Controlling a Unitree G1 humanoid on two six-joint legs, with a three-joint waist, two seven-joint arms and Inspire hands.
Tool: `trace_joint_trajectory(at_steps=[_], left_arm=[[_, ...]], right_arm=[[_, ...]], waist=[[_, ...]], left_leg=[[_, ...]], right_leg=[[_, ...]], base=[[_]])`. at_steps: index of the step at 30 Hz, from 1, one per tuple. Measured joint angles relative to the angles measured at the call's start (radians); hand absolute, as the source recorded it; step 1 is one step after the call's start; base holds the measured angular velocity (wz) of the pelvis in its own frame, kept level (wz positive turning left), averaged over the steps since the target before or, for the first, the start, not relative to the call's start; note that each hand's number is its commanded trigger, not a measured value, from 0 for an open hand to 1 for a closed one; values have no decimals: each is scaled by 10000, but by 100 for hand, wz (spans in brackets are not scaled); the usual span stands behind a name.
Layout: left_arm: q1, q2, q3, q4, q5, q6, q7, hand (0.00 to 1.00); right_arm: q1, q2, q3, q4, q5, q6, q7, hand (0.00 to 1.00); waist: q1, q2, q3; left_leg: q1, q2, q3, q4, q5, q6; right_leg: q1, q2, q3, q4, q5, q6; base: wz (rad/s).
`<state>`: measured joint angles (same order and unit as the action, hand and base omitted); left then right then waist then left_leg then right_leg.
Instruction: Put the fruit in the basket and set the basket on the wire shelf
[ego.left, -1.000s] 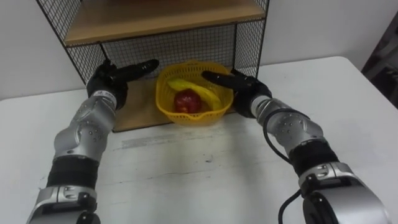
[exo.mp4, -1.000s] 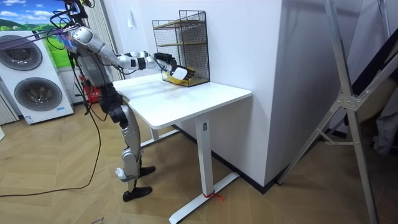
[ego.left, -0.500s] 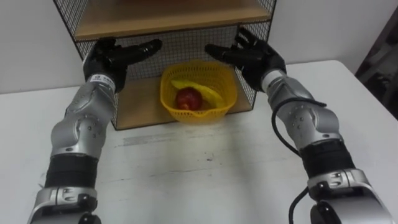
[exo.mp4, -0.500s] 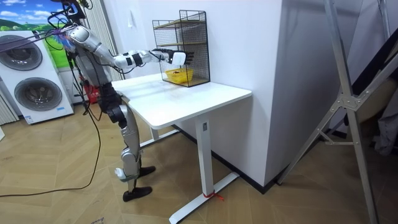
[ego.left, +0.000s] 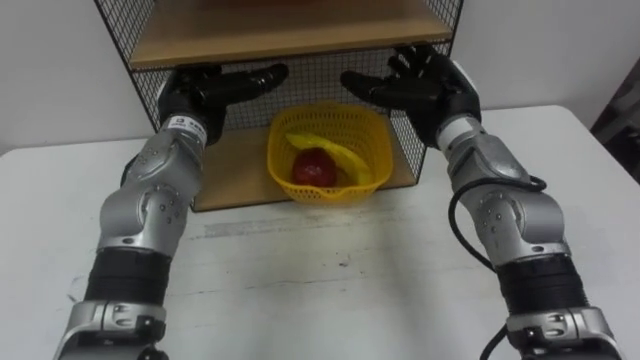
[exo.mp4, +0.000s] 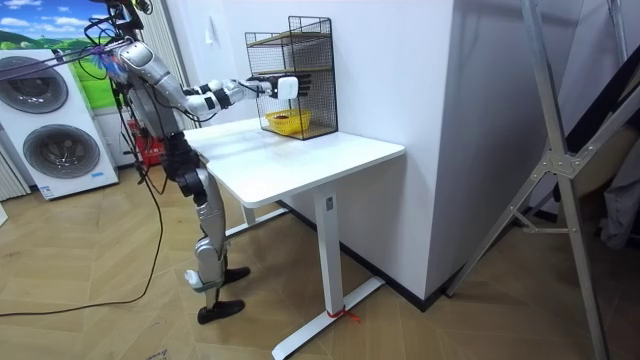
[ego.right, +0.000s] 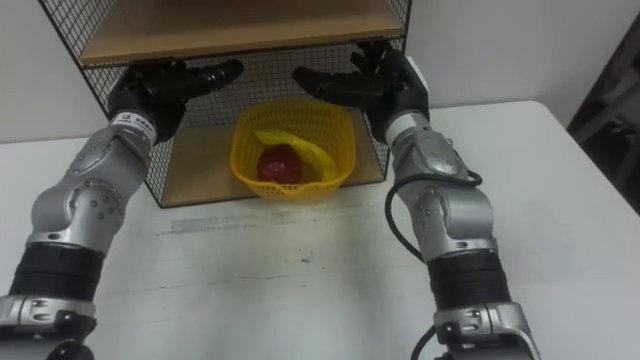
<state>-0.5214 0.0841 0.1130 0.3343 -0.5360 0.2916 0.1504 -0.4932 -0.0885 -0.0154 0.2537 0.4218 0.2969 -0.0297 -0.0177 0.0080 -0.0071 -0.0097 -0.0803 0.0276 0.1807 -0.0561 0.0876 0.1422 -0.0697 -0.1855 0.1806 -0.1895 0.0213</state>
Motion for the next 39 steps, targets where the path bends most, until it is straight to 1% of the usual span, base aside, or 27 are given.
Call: trace_joint_trajectory(at_steps=[7,9,10,12,13,15,17,18,20,23,24,27,28,30,34,37,38,39], left_arm=[[460,2,-274,-297,2,-117,-60,0],[753,13,-490,-454,168,-371,-153,0],[839,13,-521,-454,230,-438,-157,0],[1255,8,-573,-495,424,-600,-198,0],[1396,8,-570,-542,509,-614,-233,0],[1993,4,-564,-839,702,-622,-258,0],[2303,4,-554,-1050,701,-622,-257,0],[2525,8,-557,-1356,701,-627,-257,0],[2711,9,-560,-1683,700,-712,-256,0],[2805,11,-582,-1955,700,-1027,-256,0],[2805,22,-582,-1965,699,-1122,-256,0],[2868,21,-590,-2004,655,-1220,-256,0],[2954,21,-588,-2070,642,-1246,-256,0],[3310,22,-595,-2435,585,-1285,-278,0],[3437,8,-601,-2667,591,-1335,-285,0],[3681,9,-599,-3119,692,-1490,-326,0],[3753,21,-595,-3244,696,-1550,-338,0],[3865,69,-594,-3341,694,-1697,-341,0]], right_arm=[[198,-20,57,-300,6,-50,111,0],[467,-77,157,-351,-8,-319,273,0],[546,-78,168,-351,-8,-377,324,0],[883,-146,166,-369,-181,-482,477,0],[951,-176,166,-396,-289,-482,526,0],[1174,-279,165,-713,-337,-489,630,0],[1334,-294,143,-955,-339,-562,616,0],[1512,-293,149,-1240,-339,-572,619,0],[1753,-293,149,-1584,-338,-596,645,0],[2001,-364,150,-1779,-338,-846,648,0],[2027,-367,157,-1779,-338,-848,656,0],[2034,-368,160,-1793,-331,-849,653,0],[2034,-368,160,-1804,-330,-849,653,0],[2056,-419,147,-1920,-339,-861,655,0],[2082,-455,128,-2062,-350,-980,719,0],[2288,-575,107,-2176,-397,-1132,969,0],[2397,-709,105,-2263,-448,-1152,1049,0],[2514,-825,103,-2315,-484,-1227,1129,0]], waist=[[-40,-4,6],[-30,-46,32],[-31,-58,41],[-31,-126,83],[-22,-140,91],[-17,-173,111],[-8,-201,110],[-4,-225,116],[-2,-254,110],[-8,-306,107],[-12,-331,107],[-10,-398,89],[-12,-414,81],[-33,-481,69],[-46,-515,58],[-43,-515,58],[-32,-514,58],[-39,-513,57]], left_leg=[[3,-1,-10,-31,-24,-21],[54,-3,0,-105,-23,-21],[60,-3,2,-112,-24,-22],[42,-3,0,-132,-30,-32],[30,-3,4,-140,-34,-37],[-89,-3,9,-143,-34,-38],[-157,-3,18,-137,-33,-37],[-170,-4,10,-139,-32,-37],[-161,-4,5,-138,-32,-36],[-83,-5,8,-132,-32,-36],[-39,-4,11,-133,-32,-36],[-11,-4,22,-135,-32,-37],[-11,-5,21,-136,-33,-37],[-25,-5,20,-137,-33,-37],[-31,-6,8,-134,-34,-37],[-43,-10,9,-135,-34,-36],[-44,-10,4,-134,-34,-36],[-37,-10,-5,-136,-34,-36]], right_leg=[[50,9,-30,-112,1,-1],[74,2,-27,-119,1,0],[83,2,-27,-124,0,-1],[61,-5,-70,-131,-3,-4],[40,-7,-72,-129,-8,-8],[-81,-6,-71,-129,-15,-11],[-148,-5,-63,-126,-15,-11],[-154,-6,-64,-128,-15,-11],[-139,-6,-62,-129,-15,-11],[-56,-8,-62,-134,-15,-11],[-20,-8,-60,-138,-16,-10],[4,-9,-64,-138,-20,-11],[3,-10,-62,-139,-22,-11],[-10,-10,-66,-142,-23,-11],[-1,-8,-74,-149,-22,-11],[-9,-8,-61,-149,-22,-11],[-8,-8,-64,-148,-22,-11],[-1,-7,-66,-147,-22,-11]], base=[[0],[0],[0],[0],[0],[0],[0],[0],[0],[0],[0],[0],[0],[0],[0],[0],[0],[0]])
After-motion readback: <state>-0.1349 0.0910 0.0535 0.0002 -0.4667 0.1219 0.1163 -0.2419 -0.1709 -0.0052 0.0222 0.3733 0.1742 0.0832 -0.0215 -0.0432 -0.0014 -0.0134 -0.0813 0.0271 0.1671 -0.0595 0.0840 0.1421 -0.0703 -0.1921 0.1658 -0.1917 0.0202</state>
